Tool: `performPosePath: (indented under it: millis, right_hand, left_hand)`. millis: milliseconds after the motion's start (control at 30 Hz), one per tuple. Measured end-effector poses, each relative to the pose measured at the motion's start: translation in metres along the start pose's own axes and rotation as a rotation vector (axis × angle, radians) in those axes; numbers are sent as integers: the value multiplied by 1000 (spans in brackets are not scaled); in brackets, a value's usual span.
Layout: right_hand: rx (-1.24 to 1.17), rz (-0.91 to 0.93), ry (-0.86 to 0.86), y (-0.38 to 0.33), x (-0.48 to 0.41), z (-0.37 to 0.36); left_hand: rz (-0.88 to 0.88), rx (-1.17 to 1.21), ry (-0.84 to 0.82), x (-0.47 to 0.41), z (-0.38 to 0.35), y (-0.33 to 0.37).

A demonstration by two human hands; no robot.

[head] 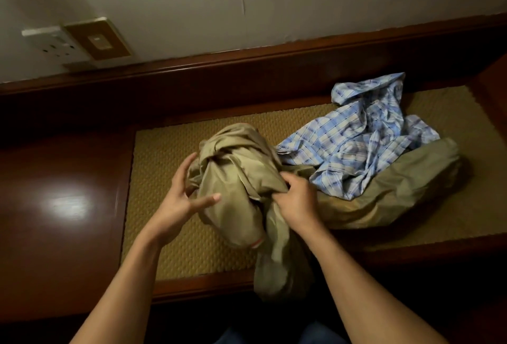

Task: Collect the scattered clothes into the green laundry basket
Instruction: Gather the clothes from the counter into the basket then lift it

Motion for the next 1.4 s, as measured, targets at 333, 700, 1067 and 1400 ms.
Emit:
performPosePath:
  millis: [333,700,1067,1400]
  right_hand:
    - [76,403,-331,-84,7,-57]
    - [376,352,-830,37,52,-119]
    - [916,117,-557,113,77,-44]
    - [103,177,-175,3,5,-36]
  left_hand:
    - [81,-206,-120,10,-36,-40]
    - [-435,-1058,-107,-18,-30,-24]
    - [-260,-1200,-137,-69,-48,-96]
    - [-357,-913,-39,-65,-38,-99]
Point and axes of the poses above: each hand's wrist, its own x-axis away from the middle knuckle, its own z-axis out of the back of the hand, y = z × x, the point moved 8 cm from there along -x, towards the middle knuckle, and after that the axes turned 11 degrees about y, right-handed, at the moved point
